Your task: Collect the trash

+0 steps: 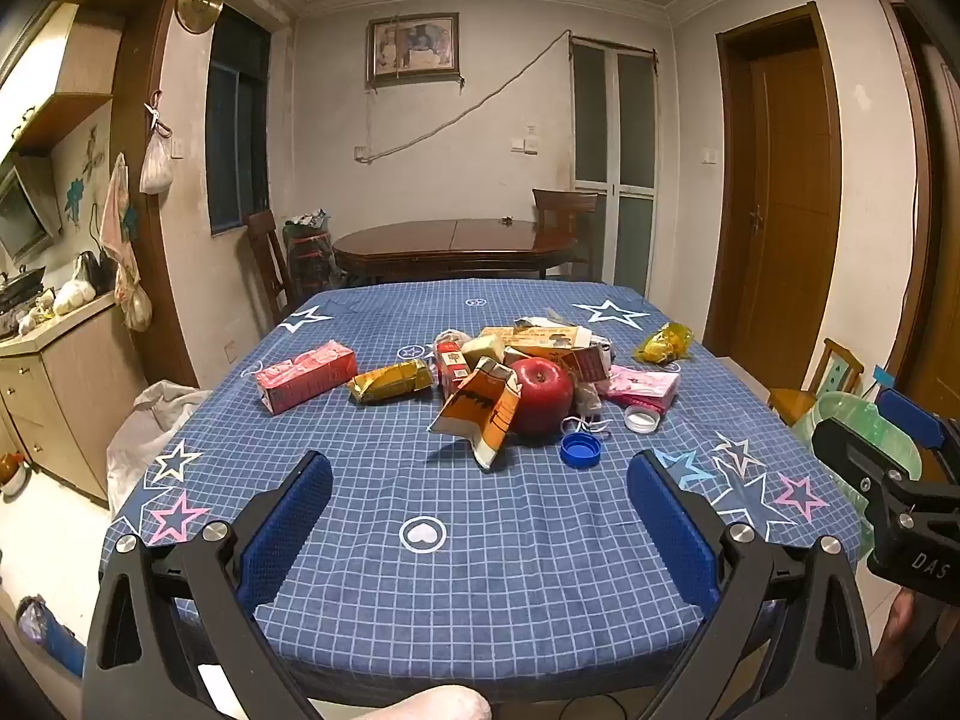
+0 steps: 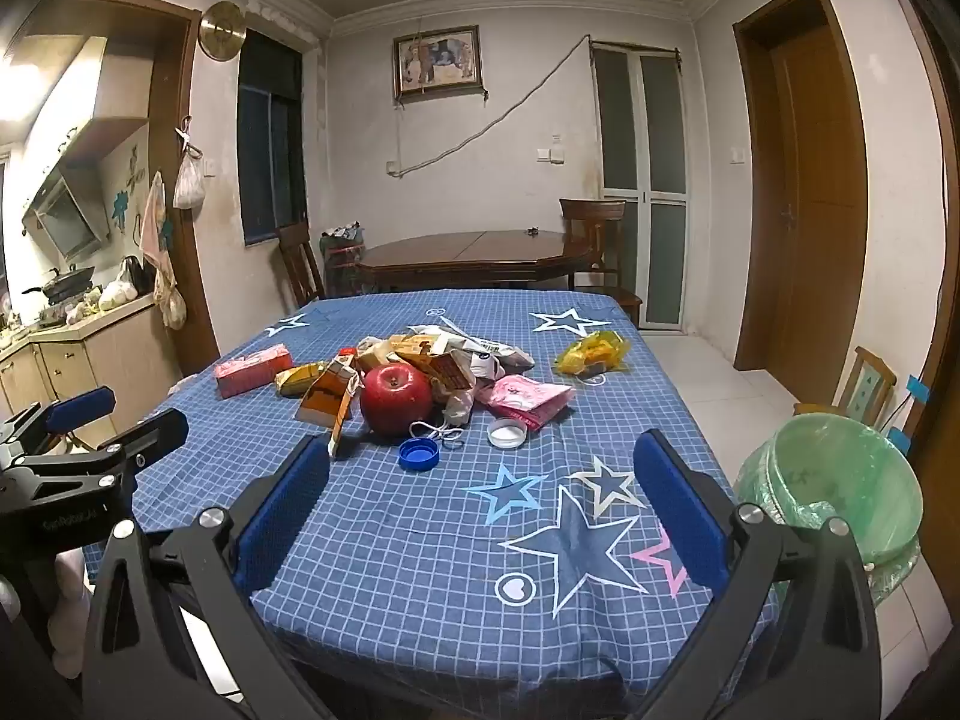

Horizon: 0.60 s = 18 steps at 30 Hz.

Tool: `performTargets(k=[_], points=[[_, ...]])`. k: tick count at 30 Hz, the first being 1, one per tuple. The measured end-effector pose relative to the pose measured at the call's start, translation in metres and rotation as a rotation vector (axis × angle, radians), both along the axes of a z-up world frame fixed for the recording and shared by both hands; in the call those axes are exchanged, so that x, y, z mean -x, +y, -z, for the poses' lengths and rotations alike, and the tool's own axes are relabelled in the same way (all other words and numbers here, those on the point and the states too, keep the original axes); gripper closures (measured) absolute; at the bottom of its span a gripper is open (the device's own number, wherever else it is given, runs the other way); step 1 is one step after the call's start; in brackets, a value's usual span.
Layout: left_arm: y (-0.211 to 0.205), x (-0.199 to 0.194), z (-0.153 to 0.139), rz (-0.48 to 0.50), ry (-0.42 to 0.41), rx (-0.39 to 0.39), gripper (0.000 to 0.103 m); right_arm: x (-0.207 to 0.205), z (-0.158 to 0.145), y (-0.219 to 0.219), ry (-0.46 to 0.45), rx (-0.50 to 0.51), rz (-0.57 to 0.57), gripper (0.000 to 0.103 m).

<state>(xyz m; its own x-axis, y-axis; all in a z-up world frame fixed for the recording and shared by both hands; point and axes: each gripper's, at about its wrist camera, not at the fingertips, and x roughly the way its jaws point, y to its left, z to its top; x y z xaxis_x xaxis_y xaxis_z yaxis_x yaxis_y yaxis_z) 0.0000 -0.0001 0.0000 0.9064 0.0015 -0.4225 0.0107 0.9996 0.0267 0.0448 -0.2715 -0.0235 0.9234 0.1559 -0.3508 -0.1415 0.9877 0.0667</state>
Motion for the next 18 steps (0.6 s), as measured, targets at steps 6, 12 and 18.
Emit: performTargets(k=[6, 12, 18], points=[[0.0002, -0.0001, 0.0001, 0.000, 0.004, 0.004, 0.005, -0.0006, 0.0011, -0.0006, 0.002, 0.000, 0.003, 0.005], [-0.0014, 0.0009, 0.0006, 0.004, 0.010, -0.001, 0.005, 0.0028, -0.0042, -0.0065, -0.004, -0.004, 0.006, 0.005], [0.0011, -0.0029, 0.0092, 0.008, 0.016, 0.015, 0.005, -0.0002, 0.0037, 0.0009, 0.006, 0.003, 0.003, 0.005]])
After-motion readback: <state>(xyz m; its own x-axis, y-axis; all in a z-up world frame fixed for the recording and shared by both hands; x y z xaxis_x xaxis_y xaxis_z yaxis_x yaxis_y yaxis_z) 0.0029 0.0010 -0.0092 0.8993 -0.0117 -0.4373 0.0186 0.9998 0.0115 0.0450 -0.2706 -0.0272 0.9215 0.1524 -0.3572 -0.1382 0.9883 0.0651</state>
